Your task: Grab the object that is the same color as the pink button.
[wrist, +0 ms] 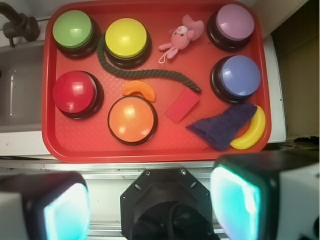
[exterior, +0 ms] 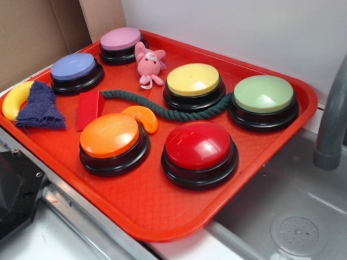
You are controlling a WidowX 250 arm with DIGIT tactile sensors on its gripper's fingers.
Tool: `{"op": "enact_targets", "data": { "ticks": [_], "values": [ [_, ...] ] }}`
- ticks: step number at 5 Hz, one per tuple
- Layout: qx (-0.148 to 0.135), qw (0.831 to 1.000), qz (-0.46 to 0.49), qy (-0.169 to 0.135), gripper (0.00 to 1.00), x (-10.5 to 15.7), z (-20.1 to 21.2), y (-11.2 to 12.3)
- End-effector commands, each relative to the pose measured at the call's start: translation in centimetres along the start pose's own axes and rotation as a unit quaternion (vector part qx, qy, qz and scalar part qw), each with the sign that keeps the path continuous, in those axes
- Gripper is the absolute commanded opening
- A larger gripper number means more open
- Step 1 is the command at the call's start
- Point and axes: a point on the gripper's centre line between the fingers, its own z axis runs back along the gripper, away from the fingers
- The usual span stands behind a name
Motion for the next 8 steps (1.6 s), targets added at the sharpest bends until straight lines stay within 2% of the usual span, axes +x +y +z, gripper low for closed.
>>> {"op": "enact_targets", "data": {
  "ticks": [1,3,4,5,6,7,8],
  "values": [
    [0.0,1.0,0.0,0.0,1.0,0.0,0.0,0.0],
    [-0.021,0.997,0.068,0.007,1.0,2.3,-0.8,1.2],
    [0.008,0.986,0.16,-0.04,1.0,5.0,-2.4,2.2],
    [0.029,0.965,0.246,-0.088,1.0,8.0,-3.7,3.5],
    [0.047,0.933,0.333,-0.132,1.0,10.8,-5.6,5.3],
    [0.05,0.914,0.371,-0.155,1.0,13.5,-8.5,6.3],
    [0.071,0.892,0.41,-0.178,1.0,15.3,-12.1,7.6]
  ]
}}
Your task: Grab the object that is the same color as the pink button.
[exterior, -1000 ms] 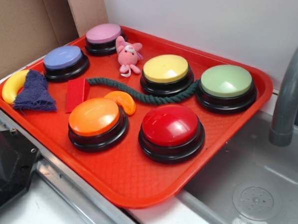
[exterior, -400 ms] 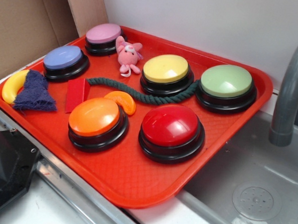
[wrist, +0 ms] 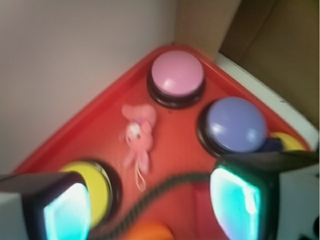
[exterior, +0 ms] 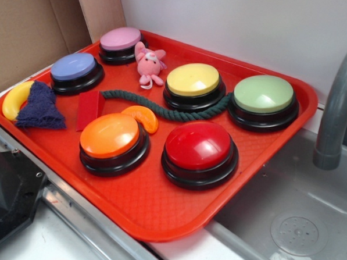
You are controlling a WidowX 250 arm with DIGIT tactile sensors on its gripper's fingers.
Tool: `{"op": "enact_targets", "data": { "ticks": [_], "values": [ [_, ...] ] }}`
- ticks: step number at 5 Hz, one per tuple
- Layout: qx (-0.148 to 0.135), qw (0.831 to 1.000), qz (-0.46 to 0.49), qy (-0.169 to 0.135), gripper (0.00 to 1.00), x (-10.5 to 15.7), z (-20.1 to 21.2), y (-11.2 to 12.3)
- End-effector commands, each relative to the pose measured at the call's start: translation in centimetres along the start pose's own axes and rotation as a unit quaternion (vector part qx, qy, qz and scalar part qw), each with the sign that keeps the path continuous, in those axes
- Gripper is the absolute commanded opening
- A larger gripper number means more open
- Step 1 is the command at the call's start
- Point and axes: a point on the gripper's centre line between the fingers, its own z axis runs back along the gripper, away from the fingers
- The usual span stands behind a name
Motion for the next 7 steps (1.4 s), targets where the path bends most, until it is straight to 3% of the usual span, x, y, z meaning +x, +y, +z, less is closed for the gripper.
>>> {"op": "enact_targets", "data": {
  "ticks": [1,4,5,6,7],
  "values": [
    [0.007,0.994,0.09,-0.06,1.0,2.7,-6.1,0.7],
    [0.042,0.995,0.083,-0.029,1.0,2.0,-13.0,1.3],
    [0.029,0.996,0.086,-0.017,0.27,2.0,-13.1,1.3],
    [0.016,0.998,0.063,0.014,0.0,1.8,-13.1,1.2],
    [0.003,0.999,0.027,0.032,0.0,2.4,-11.4,0.8]
  ]
}}
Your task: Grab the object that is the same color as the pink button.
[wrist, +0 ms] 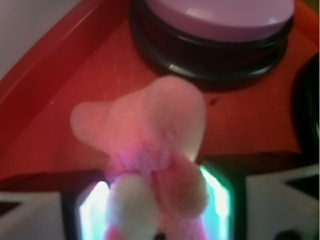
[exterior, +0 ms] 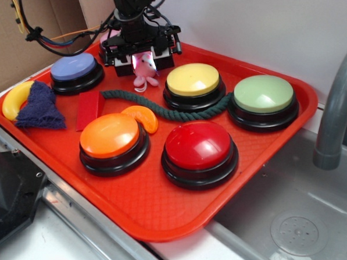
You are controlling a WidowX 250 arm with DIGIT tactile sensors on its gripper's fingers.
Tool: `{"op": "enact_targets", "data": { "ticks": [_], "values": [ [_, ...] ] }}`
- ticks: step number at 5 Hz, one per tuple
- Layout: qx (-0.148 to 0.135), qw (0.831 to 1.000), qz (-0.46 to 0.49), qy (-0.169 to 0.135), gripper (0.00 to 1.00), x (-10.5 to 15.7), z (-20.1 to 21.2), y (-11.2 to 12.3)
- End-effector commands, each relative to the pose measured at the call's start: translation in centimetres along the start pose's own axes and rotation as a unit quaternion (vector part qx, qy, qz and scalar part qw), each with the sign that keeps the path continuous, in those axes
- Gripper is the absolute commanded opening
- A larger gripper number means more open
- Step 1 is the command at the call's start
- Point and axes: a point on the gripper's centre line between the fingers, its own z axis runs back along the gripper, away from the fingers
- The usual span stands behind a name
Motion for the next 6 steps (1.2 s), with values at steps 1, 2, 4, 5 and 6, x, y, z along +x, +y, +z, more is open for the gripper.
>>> {"op": "enact_targets", "data": {
  "ticks": [1,2,4,5,6],
  "values": [
    [-0.026,0.992,-0.122,0.033,0.0,2.5,7.0,-0.1],
    [-0.04,0.979,-0.195,0.048,0.0,2.0,11.2,0.7],
    [-0.075,0.944,-0.298,0.124,0.0,-0.6,17.4,5.7],
    [-0.073,0.947,-0.278,0.141,0.0,-1.7,17.6,7.7],
    [-0.052,0.958,-0.249,0.129,0.0,-0.6,18.5,8.0]
  ]
}}
